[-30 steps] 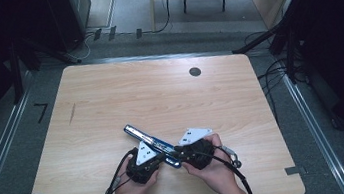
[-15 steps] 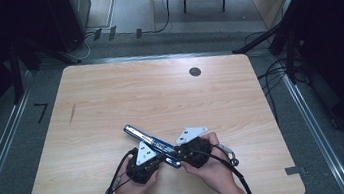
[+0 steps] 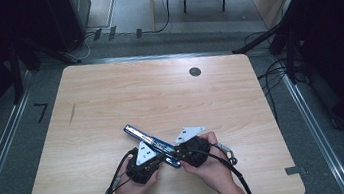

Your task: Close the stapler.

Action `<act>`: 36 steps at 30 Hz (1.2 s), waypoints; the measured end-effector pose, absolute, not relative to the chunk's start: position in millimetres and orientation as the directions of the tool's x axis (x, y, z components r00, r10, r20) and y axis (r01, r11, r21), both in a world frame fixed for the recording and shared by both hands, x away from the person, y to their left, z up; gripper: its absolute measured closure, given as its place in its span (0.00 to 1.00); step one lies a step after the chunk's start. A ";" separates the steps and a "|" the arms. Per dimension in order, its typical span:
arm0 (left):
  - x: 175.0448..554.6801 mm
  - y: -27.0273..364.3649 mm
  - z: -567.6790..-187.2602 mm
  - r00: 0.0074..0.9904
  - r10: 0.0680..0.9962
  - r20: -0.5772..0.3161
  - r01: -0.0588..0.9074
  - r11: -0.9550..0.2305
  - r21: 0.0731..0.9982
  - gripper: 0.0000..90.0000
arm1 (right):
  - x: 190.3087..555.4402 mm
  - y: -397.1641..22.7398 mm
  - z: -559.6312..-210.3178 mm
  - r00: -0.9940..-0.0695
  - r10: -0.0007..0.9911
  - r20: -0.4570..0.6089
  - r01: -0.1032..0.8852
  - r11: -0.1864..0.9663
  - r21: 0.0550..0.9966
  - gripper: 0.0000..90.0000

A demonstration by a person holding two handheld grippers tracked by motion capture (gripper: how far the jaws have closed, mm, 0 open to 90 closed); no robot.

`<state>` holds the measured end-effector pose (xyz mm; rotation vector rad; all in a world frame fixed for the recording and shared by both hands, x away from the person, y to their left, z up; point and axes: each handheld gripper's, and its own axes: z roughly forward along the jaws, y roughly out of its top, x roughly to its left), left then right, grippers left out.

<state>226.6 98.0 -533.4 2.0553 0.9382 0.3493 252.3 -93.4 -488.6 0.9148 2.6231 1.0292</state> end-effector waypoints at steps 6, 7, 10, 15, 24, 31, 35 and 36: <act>226.6 98.0 -533.4 0.682 0.726 -0.082 0.496 -0.377 0.782 1.00 | 253.6 -92.8 -490.0 -0.796 0.604 0.043 0.476 0.580 0.661 0.89; 226.6 98.0 -533.5 0.682 0.726 -0.082 0.495 -0.377 0.783 1.00 | 253.8 -92.8 -490.1 -0.796 0.604 0.042 0.476 0.582 0.660 0.89; 226.6 98.1 -533.3 0.683 0.726 -0.081 0.495 -0.379 0.782 1.00 | 253.9 -92.2 -490.1 -0.796 0.603 0.042 0.477 0.583 0.658 0.89; 226.6 98.1 -533.4 0.683 0.726 -0.081 0.495 -0.379 0.782 1.00 | 254.8 -91.7 -490.9 -0.801 0.598 0.036 0.468 0.587 0.660 0.89; 226.7 98.1 -533.5 0.683 0.726 -0.082 0.495 -0.377 0.782 1.00 | 252.9 -89.9 -490.0 -0.806 0.591 0.035 0.460 0.586 0.667 0.89; 226.6 97.9 -533.5 0.682 0.727 -0.084 0.496 -0.374 0.784 1.00 | 254.6 -90.6 -489.8 -0.806 0.590 0.035 0.464 0.595 0.657 0.89; 226.6 97.8 -533.6 0.681 0.727 -0.084 0.496 -0.374 0.784 1.00 | 254.5 -90.0 -489.2 -0.805 0.592 0.036 0.468 0.595 0.654 0.89; 226.6 97.8 -533.6 0.681 0.727 -0.084 0.496 -0.374 0.784 1.00 | 254.5 -89.9 -489.2 -0.805 0.593 0.037 0.468 0.594 0.654 0.89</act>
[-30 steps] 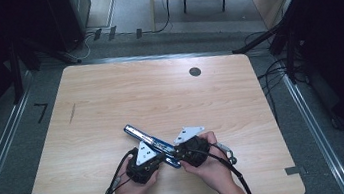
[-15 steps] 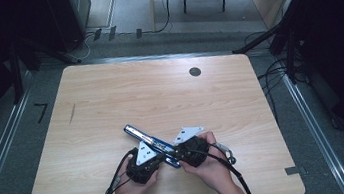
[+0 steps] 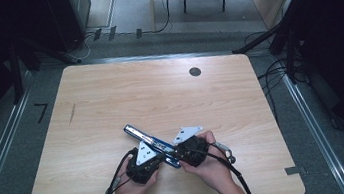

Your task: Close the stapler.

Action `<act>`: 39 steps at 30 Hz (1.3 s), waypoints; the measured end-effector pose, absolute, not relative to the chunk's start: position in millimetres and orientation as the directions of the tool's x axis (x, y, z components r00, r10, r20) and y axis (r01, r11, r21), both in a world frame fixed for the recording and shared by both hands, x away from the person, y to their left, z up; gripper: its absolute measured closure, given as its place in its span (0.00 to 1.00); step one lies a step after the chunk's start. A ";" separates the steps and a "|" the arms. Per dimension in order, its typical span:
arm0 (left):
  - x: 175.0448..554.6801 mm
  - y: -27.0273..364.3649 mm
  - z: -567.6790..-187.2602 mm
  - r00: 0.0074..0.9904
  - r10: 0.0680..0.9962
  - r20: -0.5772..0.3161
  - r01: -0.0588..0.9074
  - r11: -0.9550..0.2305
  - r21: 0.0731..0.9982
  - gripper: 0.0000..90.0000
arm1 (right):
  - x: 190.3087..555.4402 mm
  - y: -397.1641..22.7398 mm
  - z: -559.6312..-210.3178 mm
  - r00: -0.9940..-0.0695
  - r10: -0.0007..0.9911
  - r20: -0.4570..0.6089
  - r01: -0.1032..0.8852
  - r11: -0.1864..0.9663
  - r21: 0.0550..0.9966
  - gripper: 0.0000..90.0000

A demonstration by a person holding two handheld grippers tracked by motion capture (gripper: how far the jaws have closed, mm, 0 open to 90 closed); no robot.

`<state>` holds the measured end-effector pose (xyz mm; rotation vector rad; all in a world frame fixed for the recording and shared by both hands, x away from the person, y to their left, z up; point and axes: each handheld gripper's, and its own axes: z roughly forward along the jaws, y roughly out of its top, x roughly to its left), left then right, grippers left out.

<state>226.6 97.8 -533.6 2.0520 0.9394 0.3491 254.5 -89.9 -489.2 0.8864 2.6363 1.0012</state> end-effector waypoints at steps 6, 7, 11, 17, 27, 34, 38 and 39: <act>226.6 97.9 -533.6 0.681 0.727 -0.085 0.496 -0.374 0.784 1.00 | 255.1 -89.3 -489.5 -0.807 0.590 0.035 0.463 0.594 0.657 0.89; 226.6 98.0 -533.5 0.682 0.727 -0.084 0.496 -0.375 0.783 1.00 | 255.1 -89.4 -489.0 -0.807 0.590 0.034 0.461 0.592 0.661 0.89; 226.6 97.9 -533.4 0.682 0.726 -0.083 0.496 -0.376 0.783 1.00 | 253.4 -88.7 -486.3 -0.806 0.590 0.038 0.460 0.586 0.667 0.89; 226.6 98.0 -533.4 0.682 0.727 -0.084 0.496 -0.376 0.783 1.00 | 253.7 -89.2 -486.6 -0.801 0.597 0.045 0.469 0.578 0.668 0.89; 226.7 98.0 -533.5 0.681 0.727 -0.086 0.498 -0.373 0.783 1.00 | 255.9 -89.5 -489.7 -0.807 0.590 0.037 0.465 0.594 0.656 0.89; 226.4 97.7 -533.6 0.682 0.727 -0.083 0.495 -0.374 0.784 1.00 | 256.4 -88.2 -491.6 -0.812 0.583 0.017 0.451 0.609 0.652 0.89; 226.3 97.7 -533.5 0.681 0.727 -0.081 0.495 -0.375 0.784 1.00 | 256.3 -87.8 -491.9 -0.816 0.578 0.011 0.444 0.614 0.653 0.89; 226.4 97.7 -533.6 0.682 0.726 -0.083 0.494 -0.375 0.784 1.00 | 256.5 -87.7 -492.1 -0.819 0.573 0.004 0.435 0.617 0.656 0.89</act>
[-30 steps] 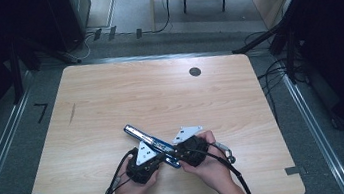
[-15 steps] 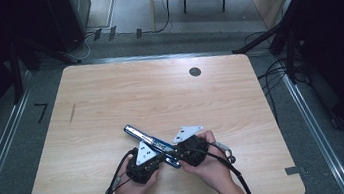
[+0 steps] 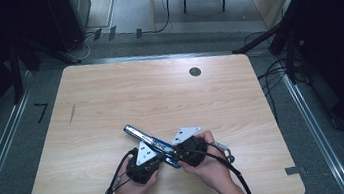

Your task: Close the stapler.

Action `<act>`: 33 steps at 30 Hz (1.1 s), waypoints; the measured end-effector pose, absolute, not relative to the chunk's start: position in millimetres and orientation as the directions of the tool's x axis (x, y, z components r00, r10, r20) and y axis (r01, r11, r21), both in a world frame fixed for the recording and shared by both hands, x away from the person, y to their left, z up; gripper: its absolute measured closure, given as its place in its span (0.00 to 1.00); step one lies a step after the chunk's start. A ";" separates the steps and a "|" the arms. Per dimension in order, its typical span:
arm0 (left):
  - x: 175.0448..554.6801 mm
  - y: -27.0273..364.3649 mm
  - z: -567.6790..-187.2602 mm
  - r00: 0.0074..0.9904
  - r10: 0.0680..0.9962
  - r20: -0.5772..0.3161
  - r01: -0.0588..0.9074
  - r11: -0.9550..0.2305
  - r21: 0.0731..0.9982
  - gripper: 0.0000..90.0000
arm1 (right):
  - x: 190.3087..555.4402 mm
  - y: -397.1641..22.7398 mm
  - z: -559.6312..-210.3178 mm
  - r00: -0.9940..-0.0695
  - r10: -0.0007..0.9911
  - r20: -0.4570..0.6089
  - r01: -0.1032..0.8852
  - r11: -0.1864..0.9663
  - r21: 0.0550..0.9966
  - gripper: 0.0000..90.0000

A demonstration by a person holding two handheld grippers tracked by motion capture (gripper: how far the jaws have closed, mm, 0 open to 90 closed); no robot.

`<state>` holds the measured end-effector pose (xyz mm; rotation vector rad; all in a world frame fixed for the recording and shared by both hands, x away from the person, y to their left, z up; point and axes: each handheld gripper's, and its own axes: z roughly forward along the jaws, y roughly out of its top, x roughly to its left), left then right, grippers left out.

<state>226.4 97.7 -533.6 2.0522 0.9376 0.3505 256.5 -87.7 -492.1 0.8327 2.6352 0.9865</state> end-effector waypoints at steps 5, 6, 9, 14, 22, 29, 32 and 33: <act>226.4 97.7 -533.5 0.681 0.728 -0.082 0.495 -0.375 0.784 1.00 | 257.1 -88.2 -492.4 -0.814 0.581 0.018 0.447 0.607 0.657 0.86; 226.4 97.7 -533.6 0.681 0.727 -0.083 0.495 -0.374 0.784 1.00 | 257.4 -88.5 -492.5 -0.811 0.585 0.020 0.450 0.602 0.660 0.83; 226.5 97.8 -533.6 0.682 0.727 -0.082 0.494 -0.376 0.784 1.00 | 258.8 -92.1 -490.4 -0.804 0.591 0.062 0.468 0.565 0.680 0.86; 226.4 97.9 -533.4 0.683 0.726 -0.079 0.494 -0.379 0.782 1.00 | 260.5 -92.5 -489.6 -0.790 0.607 0.082 0.478 0.528 0.702 1.00; 226.5 98.2 -533.3 0.684 0.725 -0.080 0.495 -0.380 0.781 1.00 | 271.1 -72.6 -496.5 -0.789 0.607 0.095 0.474 0.503 0.723 1.00; 226.2 98.4 -533.2 0.682 0.726 -0.082 0.497 -0.379 0.780 1.00 | 272.2 -62.8 -501.3 -0.800 0.597 0.054 0.450 0.539 0.712 1.00; 226.4 98.6 -533.3 0.682 0.726 -0.083 0.498 -0.378 0.780 1.00 | 269.8 -65.0 -500.8 -0.802 0.595 0.051 0.450 0.546 0.706 1.00; 226.4 98.7 -533.3 0.683 0.726 -0.082 0.497 -0.379 0.780 1.00 | 269.3 -66.1 -500.7 -0.805 0.592 0.043 0.443 0.551 0.707 1.00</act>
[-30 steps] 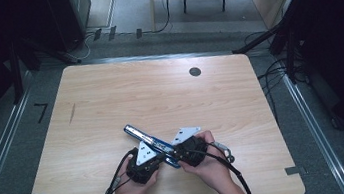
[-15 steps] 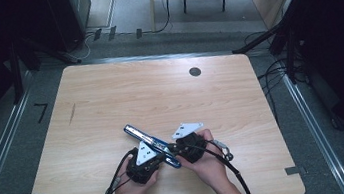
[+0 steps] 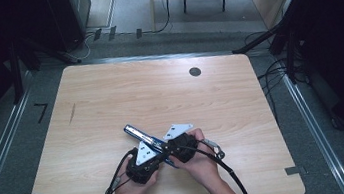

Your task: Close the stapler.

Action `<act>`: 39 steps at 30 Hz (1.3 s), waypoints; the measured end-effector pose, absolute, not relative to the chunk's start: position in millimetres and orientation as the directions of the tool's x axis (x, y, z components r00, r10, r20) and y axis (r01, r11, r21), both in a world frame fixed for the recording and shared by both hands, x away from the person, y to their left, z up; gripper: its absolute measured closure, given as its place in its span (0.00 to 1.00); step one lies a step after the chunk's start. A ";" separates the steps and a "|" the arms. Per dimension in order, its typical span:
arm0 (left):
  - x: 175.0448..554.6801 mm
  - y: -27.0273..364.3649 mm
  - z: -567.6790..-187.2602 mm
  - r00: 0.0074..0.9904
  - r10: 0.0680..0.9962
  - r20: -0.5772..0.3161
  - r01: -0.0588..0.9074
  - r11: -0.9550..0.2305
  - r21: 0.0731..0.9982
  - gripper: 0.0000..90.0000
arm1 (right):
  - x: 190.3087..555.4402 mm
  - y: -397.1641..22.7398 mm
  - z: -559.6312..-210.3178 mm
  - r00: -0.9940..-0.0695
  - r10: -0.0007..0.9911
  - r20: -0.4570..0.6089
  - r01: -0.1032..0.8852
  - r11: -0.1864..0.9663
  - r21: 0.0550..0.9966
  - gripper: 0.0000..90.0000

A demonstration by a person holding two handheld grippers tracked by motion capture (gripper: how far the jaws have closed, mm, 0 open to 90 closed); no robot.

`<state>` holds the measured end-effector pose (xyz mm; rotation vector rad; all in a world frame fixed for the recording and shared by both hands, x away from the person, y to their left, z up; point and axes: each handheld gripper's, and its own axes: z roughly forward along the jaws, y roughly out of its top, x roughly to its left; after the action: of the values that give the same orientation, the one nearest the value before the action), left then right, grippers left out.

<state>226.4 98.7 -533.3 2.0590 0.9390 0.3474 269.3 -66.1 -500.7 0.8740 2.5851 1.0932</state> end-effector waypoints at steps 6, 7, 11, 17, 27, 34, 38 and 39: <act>226.9 98.9 -533.5 0.683 0.725 -0.091 0.500 -0.373 0.782 1.00 | 265.3 -73.6 -499.9 -0.807 0.589 0.045 0.446 0.558 0.700 1.00; 227.1 99.3 -533.4 0.683 0.725 -0.093 0.502 -0.373 0.780 1.00 | 264.9 -74.8 -499.8 -0.808 0.588 0.045 0.446 0.559 0.699 1.00; 227.3 99.5 -533.3 0.684 0.724 -0.094 0.502 -0.374 0.780 1.00 | 263.4 -77.3 -499.4 -0.809 0.587 0.039 0.444 0.566 0.695 1.00; 226.3 98.8 -533.2 0.682 0.726 -0.083 0.497 -0.378 0.781 1.00 | 263.0 -78.7 -498.1 -0.804 0.592 0.049 0.452 0.556 0.698 1.00; 230.8 106.7 -532.1 0.655 0.744 -0.130 0.538 -0.339 0.772 1.00 | 268.2 -80.5 -494.6 -0.798 0.600 0.065 0.459 0.534 0.711 1.00; 235.3 115.1 -529.8 0.626 0.774 -0.098 0.549 -0.348 0.760 1.00 | 272.4 -76.8 -490.8 -0.794 0.604 0.071 0.462 0.524 0.715 1.00; 241.1 125.9 -530.0 0.594 0.796 -0.115 0.576 -0.321 0.752 1.00 | 274.5 -75.0 -488.6 -0.793 0.604 0.076 0.463 0.517 0.720 1.00; 242.6 128.5 -529.9 0.588 0.800 -0.120 0.581 -0.314 0.751 1.00 | 275.4 -74.3 -488.6 -0.796 0.601 0.073 0.457 0.517 0.723 1.00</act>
<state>242.6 128.5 -529.9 2.0248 1.0960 0.3520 275.4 -74.3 -488.6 0.9062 2.5694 1.1413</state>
